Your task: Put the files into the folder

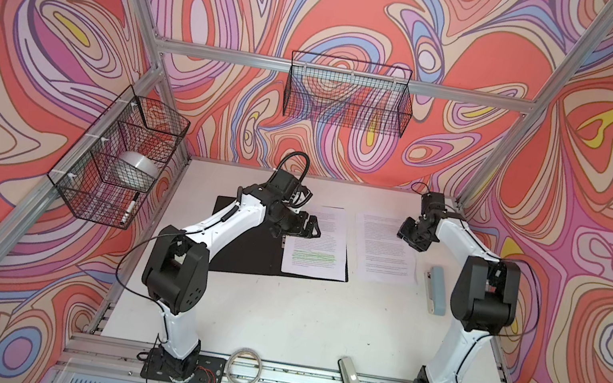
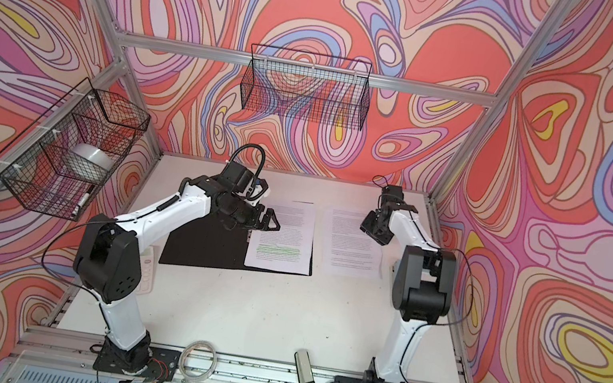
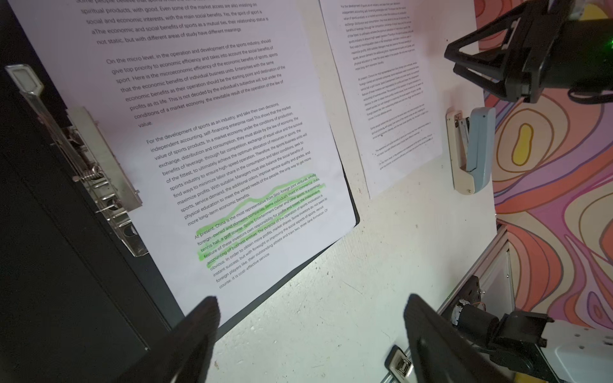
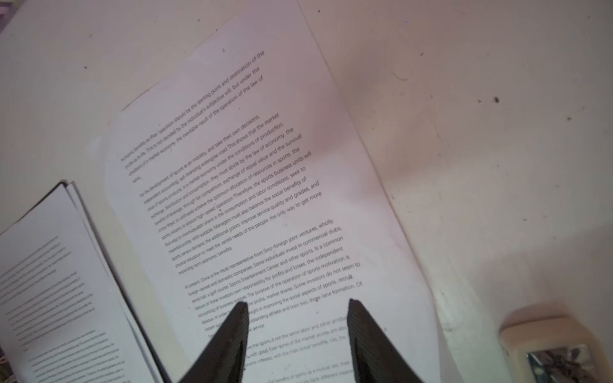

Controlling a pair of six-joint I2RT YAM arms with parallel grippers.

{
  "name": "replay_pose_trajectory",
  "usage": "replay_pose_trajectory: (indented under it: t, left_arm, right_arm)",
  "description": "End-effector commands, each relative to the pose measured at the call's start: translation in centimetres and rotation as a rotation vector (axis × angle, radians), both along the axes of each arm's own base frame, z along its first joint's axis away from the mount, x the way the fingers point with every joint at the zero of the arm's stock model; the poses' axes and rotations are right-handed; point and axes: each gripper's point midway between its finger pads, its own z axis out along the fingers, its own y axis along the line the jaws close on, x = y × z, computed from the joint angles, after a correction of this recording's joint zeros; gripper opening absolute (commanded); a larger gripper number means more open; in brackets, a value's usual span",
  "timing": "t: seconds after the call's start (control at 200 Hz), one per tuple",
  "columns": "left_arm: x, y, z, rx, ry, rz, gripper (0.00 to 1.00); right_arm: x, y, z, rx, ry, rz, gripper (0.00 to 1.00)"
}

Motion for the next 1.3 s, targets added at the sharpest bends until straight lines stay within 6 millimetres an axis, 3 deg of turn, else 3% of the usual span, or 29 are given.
replay_pose_trajectory:
  t: [0.0, 0.18, 0.531, 0.761, 0.967, 1.292]
  left_arm:
    - [-0.1, -1.1, -0.7, 0.044, 0.007, -0.042, 0.88]
    - [0.5, -3.5, -1.5, 0.080, 0.001, -0.106, 0.88]
    - [1.3, -8.8, -3.1, 0.101, -0.016, -0.166, 0.90]
    - [3.2, -12.6, -4.4, 0.089, 0.001, -0.169, 0.91]
    - [4.9, -15.0, -6.1, 0.068, 0.008, -0.155, 1.00]
    - [6.1, -17.0, -9.2, 0.044, 0.037, -0.163, 1.00]
  right_arm:
    - [-0.3, -2.5, -1.0, -0.035, 0.070, 0.017, 0.51]
    - [0.5, -4.2, -2.4, -0.002, 0.086, -0.023, 0.51]
    - [1.8, -4.7, -3.9, 0.019, 0.101, -0.018, 0.51]
    - [1.3, -5.2, -5.1, 0.014, 0.128, -0.019, 0.51]
    - [1.1, -3.6, -5.4, 0.101, 0.128, 0.012, 0.51]
    - [-0.3, -1.8, -5.2, 0.196, 0.154, 0.039, 0.49]
